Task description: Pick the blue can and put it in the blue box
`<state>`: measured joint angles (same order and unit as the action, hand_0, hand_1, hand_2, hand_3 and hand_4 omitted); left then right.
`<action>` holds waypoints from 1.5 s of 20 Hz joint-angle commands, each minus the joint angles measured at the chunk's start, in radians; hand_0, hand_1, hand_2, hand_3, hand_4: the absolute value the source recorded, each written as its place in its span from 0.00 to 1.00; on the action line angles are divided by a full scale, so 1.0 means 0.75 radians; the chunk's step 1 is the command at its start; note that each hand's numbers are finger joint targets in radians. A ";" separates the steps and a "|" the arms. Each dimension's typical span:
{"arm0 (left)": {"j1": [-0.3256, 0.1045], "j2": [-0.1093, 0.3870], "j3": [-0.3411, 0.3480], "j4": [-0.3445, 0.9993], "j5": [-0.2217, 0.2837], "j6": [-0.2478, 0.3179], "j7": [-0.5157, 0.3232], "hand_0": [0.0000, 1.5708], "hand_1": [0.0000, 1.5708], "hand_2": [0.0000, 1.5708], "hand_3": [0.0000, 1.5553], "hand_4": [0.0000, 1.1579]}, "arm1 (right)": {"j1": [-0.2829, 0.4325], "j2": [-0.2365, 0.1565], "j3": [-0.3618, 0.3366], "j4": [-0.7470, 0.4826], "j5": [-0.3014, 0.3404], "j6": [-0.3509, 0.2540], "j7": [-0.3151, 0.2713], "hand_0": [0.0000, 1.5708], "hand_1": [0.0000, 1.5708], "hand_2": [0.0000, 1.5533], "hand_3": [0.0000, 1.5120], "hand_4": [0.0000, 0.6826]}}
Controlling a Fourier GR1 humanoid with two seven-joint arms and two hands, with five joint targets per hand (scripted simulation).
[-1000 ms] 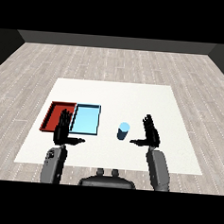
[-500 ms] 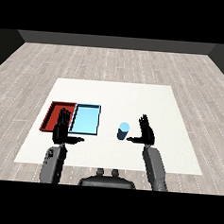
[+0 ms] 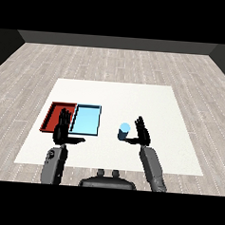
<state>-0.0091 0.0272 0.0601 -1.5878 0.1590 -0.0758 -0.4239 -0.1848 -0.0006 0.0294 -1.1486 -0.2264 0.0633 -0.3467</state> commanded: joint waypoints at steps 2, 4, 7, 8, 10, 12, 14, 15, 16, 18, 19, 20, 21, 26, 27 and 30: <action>-0.004 -0.020 -0.007 0.076 -0.023 0.017 -0.070 0.00 0.00 0.00 0.00 0.00 | -0.013 -0.008 -0.027 0.042 0.003 0.052 -0.026 0.00 0.00 0.00 0.00 0.00; 0.042 -0.003 -0.014 0.018 -0.027 -0.009 -0.073 0.00 0.00 0.00 0.00 0.00 | 0.016 0.001 0.118 -0.015 -0.045 -0.083 -0.025 0.00 0.00 0.00 0.00 0.00; -0.022 0.017 0.029 0.031 0.012 -0.004 -0.032 0.00 0.00 0.00 0.00 0.00 | -0.138 0.001 0.142 0.206 -0.113 -0.119 -0.100 0.00 0.00 0.00 0.00 0.00; -0.032 0.060 0.074 0.131 0.028 -0.063 -0.097 0.00 0.00 0.00 0.00 0.00 | -0.060 0.001 0.086 0.082 -0.079 -0.044 -0.019 0.00 0.00 0.00 0.00 0.00; 0.051 0.035 0.020 -0.043 0.029 -0.047 0.000 0.00 0.00 0.00 0.00 0.00 | -0.033 0.001 0.152 0.108 -0.089 -0.075 -0.081 0.00 0.00 0.00 0.00 0.00; 0.017 0.041 0.046 -0.014 0.032 -0.040 -0.028 0.00 0.00 0.00 0.00 0.00 | -0.117 0.001 0.103 0.188 -0.078 -0.026 -0.080 0.00 0.00 0.00 0.00 0.00; -0.060 0.010 0.023 0.074 -0.007 0.016 -0.016 0.00 0.00 0.00 0.00 0.00 | -0.136 0.001 0.099 0.141 -0.088 -0.068 -0.025 0.00 0.00 0.00 0.00 0.00; -0.045 0.009 0.008 0.023 -0.012 0.024 0.017 0.00 0.00 0.00 0.00 0.00 | -0.088 0.001 0.154 0.119 -0.087 -0.095 -0.059 0.00 0.00 0.00 0.00 0.00; -0.043 0.034 0.026 0.035 -0.007 -0.002 0.005 0.00 0.00 0.00 0.00 0.00 | -0.132 0.001 0.129 0.252 -0.094 -0.073 -0.132 0.00 0.00 0.00 0.00 0.00; -0.012 0.050 0.066 0.158 0.006 -0.067 -0.145 0.00 0.00 0.00 0.00 0.00 | -0.068 0.001 0.122 0.132 -0.064 -0.053 -0.050 0.00 0.00 0.00 0.00 0.00; -0.008 0.034 0.027 -0.008 0.005 -0.016 -0.005 0.00 0.00 0.00 0.00 0.00 | -0.248 0.001 0.118 0.335 -0.155 -0.083 -0.124 0.00 0.00 0.00 0.00 0.00; -0.039 0.035 0.035 0.024 0.023 -0.021 0.012 0.00 0.00 0.00 0.00 0.00 | -0.073 0.001 0.195 0.086 -0.128 -0.116 -0.033 0.00 0.00 0.00 0.00 0.00; -0.017 0.064 0.072 0.066 0.038 -0.060 -0.039 0.00 0.00 0.00 0.00 0.00 | -0.210 0.001 0.224 0.280 -0.209 -0.149 -0.111 0.00 0.00 0.00 0.00 0.00; 0.102 -0.009 -0.013 -0.052 -0.029 0.003 -0.043 0.00 0.00 0.00 0.00 0.00 | -0.177 0.001 0.239 0.152 -0.169 -0.173 -0.017 0.00 0.00 0.00 0.00 0.00; -0.029 0.060 0.054 0.010 0.017 -0.033 0.010 0.00 0.00 0.00 0.00 0.00 | -0.192 0.001 0.286 0.307 -0.216 -0.159 -0.157 0.00 0.00 0.00 0.00 0.00; 0.127 -0.033 -0.045 -0.197 -0.030 0.047 0.046 0.00 0.00 0.00 0.00 0.00 | -0.285 0.001 0.155 0.318 -0.142 -0.112 -0.055 0.00 0.00 0.00 0.00 0.00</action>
<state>0.0188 0.0374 0.0678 -1.6262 0.1564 -0.0775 -0.4215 -0.3619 -0.0003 0.1739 -0.9324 -0.3501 -0.0299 -0.4075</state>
